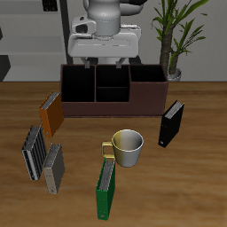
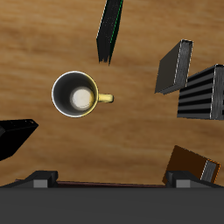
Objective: Place the striped book into the back desk caddy's front compartment
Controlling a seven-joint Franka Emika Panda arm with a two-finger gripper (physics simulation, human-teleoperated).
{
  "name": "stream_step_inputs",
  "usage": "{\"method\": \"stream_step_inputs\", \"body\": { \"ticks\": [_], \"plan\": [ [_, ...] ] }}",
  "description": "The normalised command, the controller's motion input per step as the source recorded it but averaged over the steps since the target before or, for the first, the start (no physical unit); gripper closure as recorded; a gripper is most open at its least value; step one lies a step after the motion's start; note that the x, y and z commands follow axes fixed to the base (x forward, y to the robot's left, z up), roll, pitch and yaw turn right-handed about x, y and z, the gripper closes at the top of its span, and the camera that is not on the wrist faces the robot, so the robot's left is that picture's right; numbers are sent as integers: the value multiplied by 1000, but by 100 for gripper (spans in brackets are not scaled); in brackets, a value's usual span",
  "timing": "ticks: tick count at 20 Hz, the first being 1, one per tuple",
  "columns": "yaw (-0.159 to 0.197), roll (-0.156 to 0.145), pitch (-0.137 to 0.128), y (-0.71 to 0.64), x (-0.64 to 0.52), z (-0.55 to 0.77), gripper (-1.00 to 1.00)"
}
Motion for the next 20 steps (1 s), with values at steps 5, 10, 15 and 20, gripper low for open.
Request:
{"method": "stream_step_inputs", "body": {
  "ticks": [5,10,15,20],
  "plan": [
    [54,45,22,-363,308,42,-100],
    [34,9,58,-457,375,-10,-100],
    [21,8,-18,-566,323,25,-100],
    [-33,-19,-3,-731,200,-46,-100]
  ]
}}
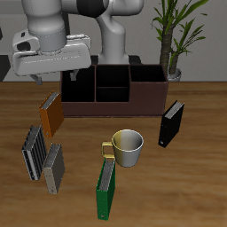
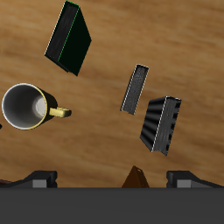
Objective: Place the striped book into the back desk caddy's front compartment
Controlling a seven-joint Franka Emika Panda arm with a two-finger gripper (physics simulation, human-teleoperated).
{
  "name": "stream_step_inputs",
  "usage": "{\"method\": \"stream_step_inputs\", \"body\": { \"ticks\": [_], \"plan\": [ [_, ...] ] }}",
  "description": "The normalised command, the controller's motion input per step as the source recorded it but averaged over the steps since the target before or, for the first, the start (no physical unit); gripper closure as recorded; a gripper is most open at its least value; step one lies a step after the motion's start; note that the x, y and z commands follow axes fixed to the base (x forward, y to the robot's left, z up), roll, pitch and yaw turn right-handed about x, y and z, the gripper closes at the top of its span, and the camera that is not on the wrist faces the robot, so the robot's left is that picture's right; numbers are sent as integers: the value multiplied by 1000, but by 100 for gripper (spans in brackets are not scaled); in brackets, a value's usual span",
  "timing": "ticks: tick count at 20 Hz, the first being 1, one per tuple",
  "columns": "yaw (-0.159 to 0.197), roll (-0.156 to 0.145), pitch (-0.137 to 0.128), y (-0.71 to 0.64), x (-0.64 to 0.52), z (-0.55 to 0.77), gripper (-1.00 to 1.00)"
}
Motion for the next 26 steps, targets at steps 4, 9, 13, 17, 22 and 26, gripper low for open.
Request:
{"method": "stream_step_inputs", "body": {
  "ticks": [4,9,13,17,22,26],
  "plan": [
    [-1,-70,-59,-744,154,-21,-100],
    [-23,-9,-17,-283,48,-84,-100],
    [24,16,-28,-175,-8,-109,-100],
    [35,-7,-20,-171,7,-43,-100],
    [3,-31,28,-249,145,-215,-100],
    [-40,-28,-1,-194,95,-177,-100]
  ]
}}
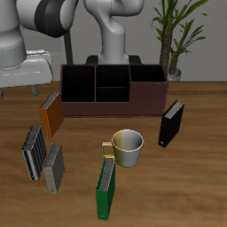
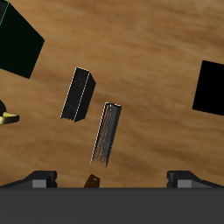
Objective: Place the striped book into the back desk caddy's front compartment
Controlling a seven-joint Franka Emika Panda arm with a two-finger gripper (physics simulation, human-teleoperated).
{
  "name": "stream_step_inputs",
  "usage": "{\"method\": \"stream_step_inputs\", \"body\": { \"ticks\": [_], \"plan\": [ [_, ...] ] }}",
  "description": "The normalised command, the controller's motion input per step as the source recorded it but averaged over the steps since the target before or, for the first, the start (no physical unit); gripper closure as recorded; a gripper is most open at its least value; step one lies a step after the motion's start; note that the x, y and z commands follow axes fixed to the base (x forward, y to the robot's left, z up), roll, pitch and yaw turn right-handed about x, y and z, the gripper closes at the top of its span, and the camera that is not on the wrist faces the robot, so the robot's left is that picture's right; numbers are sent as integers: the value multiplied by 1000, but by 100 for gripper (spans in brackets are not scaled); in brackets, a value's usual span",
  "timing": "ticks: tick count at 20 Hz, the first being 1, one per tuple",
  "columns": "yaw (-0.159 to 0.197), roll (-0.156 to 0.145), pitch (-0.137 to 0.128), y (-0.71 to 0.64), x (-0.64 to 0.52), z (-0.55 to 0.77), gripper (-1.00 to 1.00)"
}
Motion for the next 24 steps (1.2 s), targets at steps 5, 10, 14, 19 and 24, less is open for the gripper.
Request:
{"method": "stream_step_inputs", "body": {
  "ticks": [5,10,14,19,24],
  "plan": [
    [-54,8,-52,-28,22,-122,-100],
    [0,-3,1,106,90,-237,-100],
    [15,3,24,31,71,-277,-100],
    [-4,-2,5,-22,42,-156,-100],
    [-18,-4,-4,-48,10,-230,-100]
  ]
}}
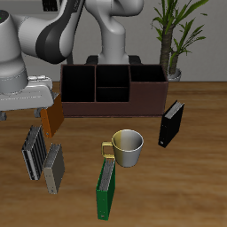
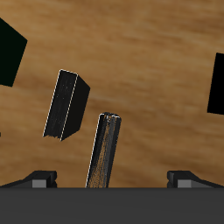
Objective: Place the striped book into the back desk caddy's front compartment
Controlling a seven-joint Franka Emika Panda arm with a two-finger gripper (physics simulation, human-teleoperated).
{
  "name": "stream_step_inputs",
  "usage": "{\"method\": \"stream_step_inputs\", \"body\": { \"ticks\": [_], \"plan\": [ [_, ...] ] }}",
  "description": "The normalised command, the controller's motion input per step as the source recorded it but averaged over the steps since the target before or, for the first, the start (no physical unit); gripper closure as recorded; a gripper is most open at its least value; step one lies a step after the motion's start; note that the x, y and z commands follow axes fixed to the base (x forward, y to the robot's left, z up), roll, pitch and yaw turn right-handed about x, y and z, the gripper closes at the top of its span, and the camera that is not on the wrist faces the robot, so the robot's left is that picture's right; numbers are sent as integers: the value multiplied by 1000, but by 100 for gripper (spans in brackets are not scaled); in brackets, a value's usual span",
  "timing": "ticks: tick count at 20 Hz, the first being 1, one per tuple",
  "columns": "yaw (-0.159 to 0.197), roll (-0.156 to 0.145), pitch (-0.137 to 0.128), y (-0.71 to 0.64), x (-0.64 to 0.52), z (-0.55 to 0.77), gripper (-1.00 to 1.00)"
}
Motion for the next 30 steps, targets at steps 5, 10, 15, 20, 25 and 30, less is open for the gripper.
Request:
{"method": "stream_step_inputs", "body": {
  "ticks": [5,10,15,20,25,30],
  "plan": [
    [11,11,8,-7,1,-283,-100],
    [8,-2,9,12,22,-284,-100],
    [-1,-5,4,-8,31,-173,-100],
    [5,-24,-10,28,9,-136,-100],
    [-9,-8,5,20,27,-155,-100],
    [1,0,11,-2,7,-107,-100]
  ]
}}
